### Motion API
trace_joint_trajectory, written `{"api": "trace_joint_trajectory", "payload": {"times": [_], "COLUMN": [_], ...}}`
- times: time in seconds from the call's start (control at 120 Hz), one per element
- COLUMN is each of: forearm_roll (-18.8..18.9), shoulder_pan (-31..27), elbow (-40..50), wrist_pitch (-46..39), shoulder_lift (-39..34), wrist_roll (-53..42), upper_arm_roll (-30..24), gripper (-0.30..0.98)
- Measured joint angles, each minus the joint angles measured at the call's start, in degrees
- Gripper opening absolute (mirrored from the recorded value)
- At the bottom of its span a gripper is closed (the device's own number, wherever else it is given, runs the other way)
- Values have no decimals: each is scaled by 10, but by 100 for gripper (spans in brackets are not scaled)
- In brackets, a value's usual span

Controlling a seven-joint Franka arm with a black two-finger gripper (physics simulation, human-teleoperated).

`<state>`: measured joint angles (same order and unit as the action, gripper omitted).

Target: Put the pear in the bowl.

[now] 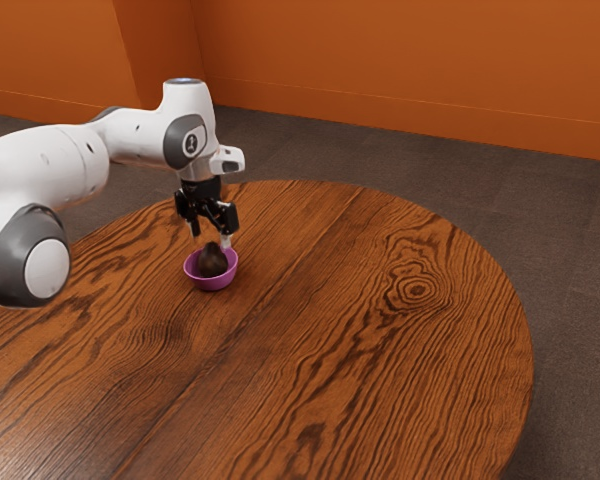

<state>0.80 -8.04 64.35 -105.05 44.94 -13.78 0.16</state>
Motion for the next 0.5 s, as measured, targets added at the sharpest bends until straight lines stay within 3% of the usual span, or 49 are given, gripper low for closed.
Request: {"api": "trace_joint_trajectory", "payload": {"times": [0.1,0.258,0.333,0.5], "forearm_roll": [0,-21,-23,-24], "shoulder_pan": [3,38,68,131], "elbow": [46,221,255,240], "wrist_pitch": [2,18,42,101], "shoulder_lift": [-53,-261,-344,-389], "wrist_roll": [-2,9,24,56], "upper_arm_roll": [-4,0,20,80], "gripper": [64,65,66,67]}}
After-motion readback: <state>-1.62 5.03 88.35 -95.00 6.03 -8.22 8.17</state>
